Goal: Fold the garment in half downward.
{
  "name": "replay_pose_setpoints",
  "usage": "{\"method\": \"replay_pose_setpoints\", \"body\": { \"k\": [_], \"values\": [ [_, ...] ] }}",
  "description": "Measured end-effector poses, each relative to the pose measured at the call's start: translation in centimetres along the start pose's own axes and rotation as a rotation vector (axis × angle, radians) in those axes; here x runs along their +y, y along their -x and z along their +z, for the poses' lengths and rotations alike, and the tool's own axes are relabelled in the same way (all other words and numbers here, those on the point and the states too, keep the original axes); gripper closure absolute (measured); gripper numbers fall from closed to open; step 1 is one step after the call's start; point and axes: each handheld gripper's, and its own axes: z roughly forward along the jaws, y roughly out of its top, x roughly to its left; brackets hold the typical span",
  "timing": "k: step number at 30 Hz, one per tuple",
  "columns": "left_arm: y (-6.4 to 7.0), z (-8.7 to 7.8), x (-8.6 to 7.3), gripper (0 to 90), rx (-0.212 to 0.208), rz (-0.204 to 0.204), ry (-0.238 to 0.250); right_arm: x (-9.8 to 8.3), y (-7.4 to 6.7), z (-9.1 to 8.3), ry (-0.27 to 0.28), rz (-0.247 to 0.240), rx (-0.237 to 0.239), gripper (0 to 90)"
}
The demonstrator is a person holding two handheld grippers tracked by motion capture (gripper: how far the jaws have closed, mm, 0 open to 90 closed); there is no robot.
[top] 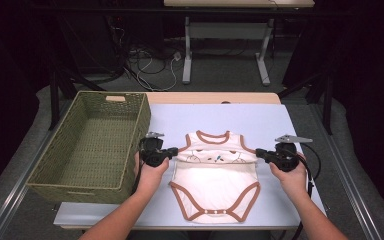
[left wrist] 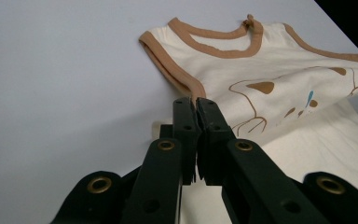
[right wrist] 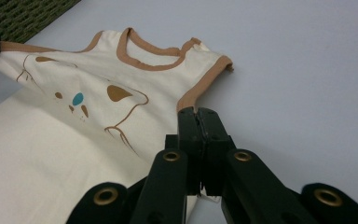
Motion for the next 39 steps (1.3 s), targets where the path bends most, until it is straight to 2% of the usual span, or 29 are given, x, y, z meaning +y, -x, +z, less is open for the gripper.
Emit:
{"method": "replay_pose_setpoints", "body": {
  "k": [7,9,13,21,23,32,36,39],
  "values": [
    [-0.3,0.4,-1.0,87.4,0.0,0.003,-0.015,-1.1,-0.2,0.3,-0.037,-0.011,0.002,89.0],
    [-0.4,0.5,-1.2,87.3,-0.001,0.0,-0.02,-1.3,-0.3,0.3,-0.045,-0.001,-0.003,88.9],
    [-0.4,0.7,-1.6,87.2,-0.004,0.005,-0.034,-1.7,-0.1,0.5,-0.051,-0.003,0.0,88.8],
    [-0.2,0.7,-1.7,86.5,0.001,0.011,-0.032,-1.8,-0.3,0.6,-0.057,-0.007,0.006,88.6],
    [-0.2,0.7,-1.7,84.3,-0.01,0.009,-0.033,-1.7,-0.3,0.7,-0.057,-0.005,0.004,88.3],
    [-0.3,0.7,-1.7,72.4,-0.005,-0.004,-0.012,-1.7,-0.4,0.7,-0.05,-0.008,0.006,83.0],
    [-0.3,0.8,-1.6,63.8,-0.003,0.004,0.002,-1.5,-0.5,0.6,-0.051,-0.01,0.019,74.8],
    [-0.4,0.8,-1.6,60.0,-0.012,-0.009,0.002,-1.4,-0.6,0.6,-0.047,-0.019,0.022,68.5]
  ]
}}
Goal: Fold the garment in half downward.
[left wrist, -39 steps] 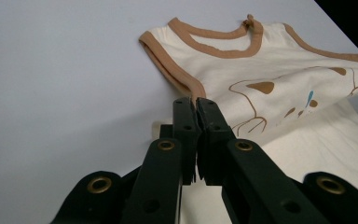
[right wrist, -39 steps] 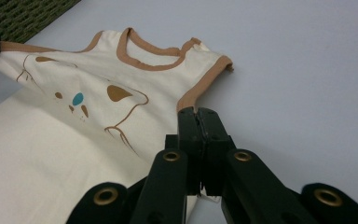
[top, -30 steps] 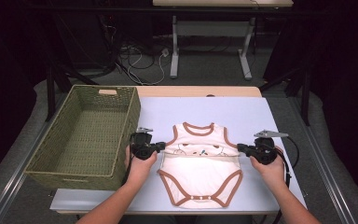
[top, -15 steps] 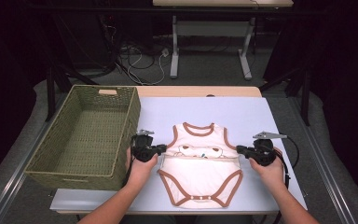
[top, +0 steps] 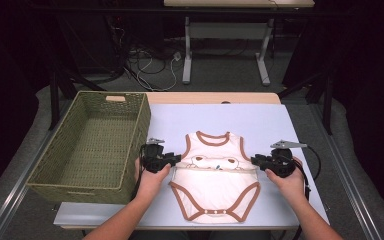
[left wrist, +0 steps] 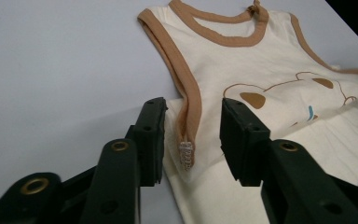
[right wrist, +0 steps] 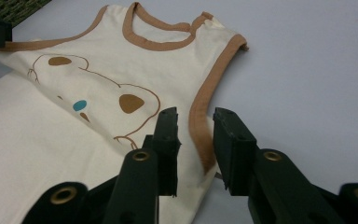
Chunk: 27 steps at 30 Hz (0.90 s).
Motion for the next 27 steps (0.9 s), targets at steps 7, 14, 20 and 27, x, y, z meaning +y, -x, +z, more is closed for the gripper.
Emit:
{"method": "replay_pose_setpoints", "body": {
  "k": [7,14,20,27],
  "values": [
    [0.1,0.3,0.0,43.6,0.016,0.016,0.023,0.2,-0.4,0.0,0.002,-0.044,-0.015,55.1],
    [0.5,0.3,0.1,35.0,0.022,0.037,0.018,0.4,-1.1,-0.2,-0.005,-0.072,-0.003,49.3],
    [0.7,0.3,0.3,33.9,-0.013,0.038,0.032,0.9,-1.7,-0.3,0.021,-0.124,0.043,47.5],
    [1.1,-0.2,1.0,33.9,0.013,0.063,0.023,1.8,-2.4,-0.4,0.041,-0.14,0.021,35.1]
  ]
}}
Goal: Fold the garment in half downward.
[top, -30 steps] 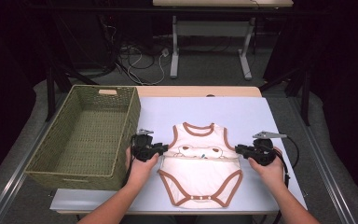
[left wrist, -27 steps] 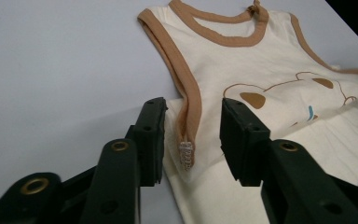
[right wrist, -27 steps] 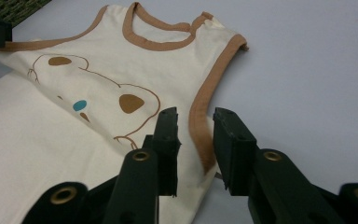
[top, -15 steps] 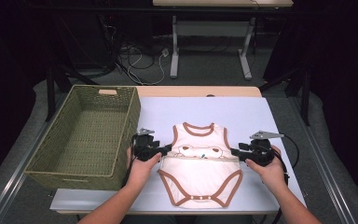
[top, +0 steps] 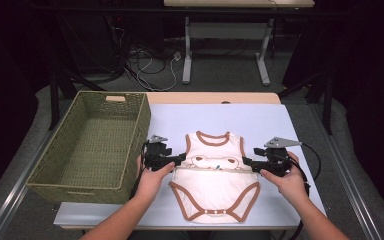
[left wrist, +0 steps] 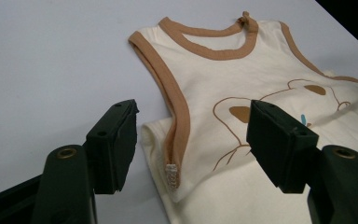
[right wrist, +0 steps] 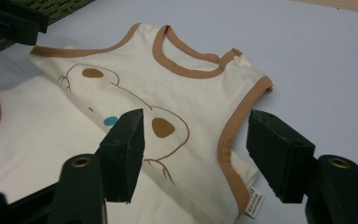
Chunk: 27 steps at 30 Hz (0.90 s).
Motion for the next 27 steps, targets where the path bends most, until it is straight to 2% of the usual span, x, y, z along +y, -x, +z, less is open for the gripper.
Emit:
{"method": "replay_pose_setpoints", "body": {
  "k": [1,5,7,11,13,15,17,20,23,27],
  "values": [
    [0.1,0.0,0.2,33.9,0.0,0.004,-0.004,0.2,-0.1,0.0,-0.002,0.017,0.004,33.3],
    [0.5,-0.1,0.8,33.7,-0.004,0.019,-0.022,0.9,-0.2,0.0,-0.029,-0.003,-0.02,27.2],
    [0.8,0.0,1.0,29.9,-0.017,0.023,-0.021,1.3,-0.3,0.1,-0.039,-0.019,-0.033,24.5],
    [1.4,0.1,1.5,22.9,-0.005,0.061,-0.02,2.1,-0.8,0.2,-0.053,-0.03,-0.047,19.0],
    [1.7,0.2,1.8,20.7,-0.006,0.063,-0.017,2.6,-1.1,0.2,-0.06,-0.043,-0.055,15.7],
    [2.0,0.3,2.1,17.4,-0.01,0.058,-0.012,3.1,-1.3,0.3,-0.07,-0.049,-0.057,14.8],
    [2.1,0.4,2.5,16.1,-0.01,0.072,-0.011,3.6,-1.5,0.3,-0.074,-0.054,-0.061,14.4],
    [2.3,0.5,3.0,13.1,-0.012,0.065,0.007,4.3,-1.8,0.3,-0.077,-0.069,-0.084,12.9],
    [2.4,0.7,3.5,11.0,-0.014,0.07,0.005,5.0,-1.9,0.6,-0.083,-0.073,-0.08,10.8],
    [2.5,1.2,4.1,6.8,-0.03,0.058,0.007,5.8,-2.0,1.1,-0.094,-0.073,-0.074,10.1]
  ]
}}
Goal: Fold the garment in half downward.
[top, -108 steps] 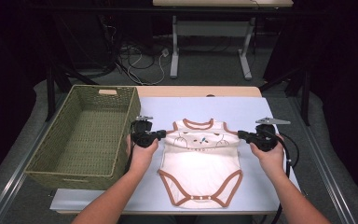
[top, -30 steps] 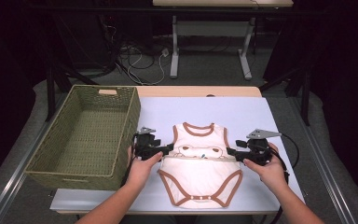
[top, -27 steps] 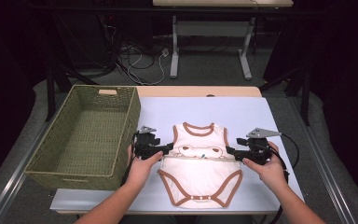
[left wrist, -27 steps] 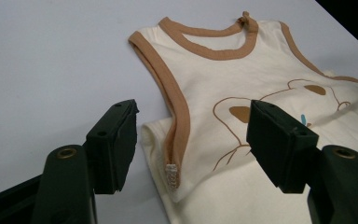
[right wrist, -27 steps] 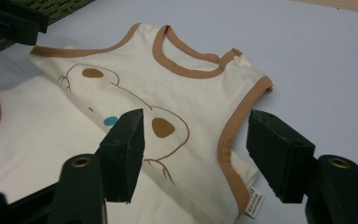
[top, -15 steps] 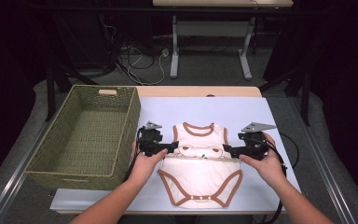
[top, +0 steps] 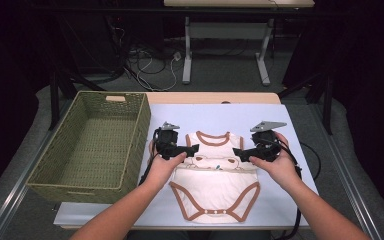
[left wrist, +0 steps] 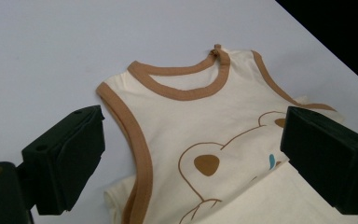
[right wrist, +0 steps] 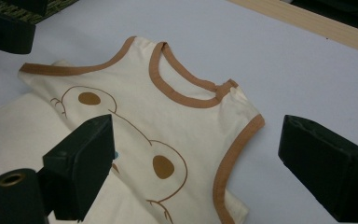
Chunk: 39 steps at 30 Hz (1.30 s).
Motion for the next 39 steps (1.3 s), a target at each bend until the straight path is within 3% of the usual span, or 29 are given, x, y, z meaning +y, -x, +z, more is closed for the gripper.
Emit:
{"method": "replay_pose_setpoints", "body": {
  "k": [7,8,12,25,32,39],
  "values": [
    [-0.3,0.7,1.1,5.3,0.001,-0.024,-0.005,1.5,0.0,0.8,-0.011,-0.03,0.026,2.1],
    [-0.3,0.7,1.3,5.3,0.001,-0.023,0.0,1.8,0.0,0.9,-0.012,-0.029,0.045,1.4],
    [-0.4,0.9,1.9,5.3,0.004,-0.037,0.002,2.7,0.3,1.1,-0.01,-0.022,0.043,1.4],
    [-0.1,2.5,4.2,7.7,0.017,0.028,-0.005,4.7,1.6,3.0,-0.03,-0.016,-0.03,4.1],
    [-0.3,3.5,5.1,12.5,0.015,0.031,0.006,5.2,1.5,4.4,-0.048,-0.049,-0.043,9.9],
    [-0.9,4.7,5.8,16.1,0.021,0.044,0.013,5.6,1.9,5.8,-0.05,-0.019,-0.03,16.3]
  ]
}}
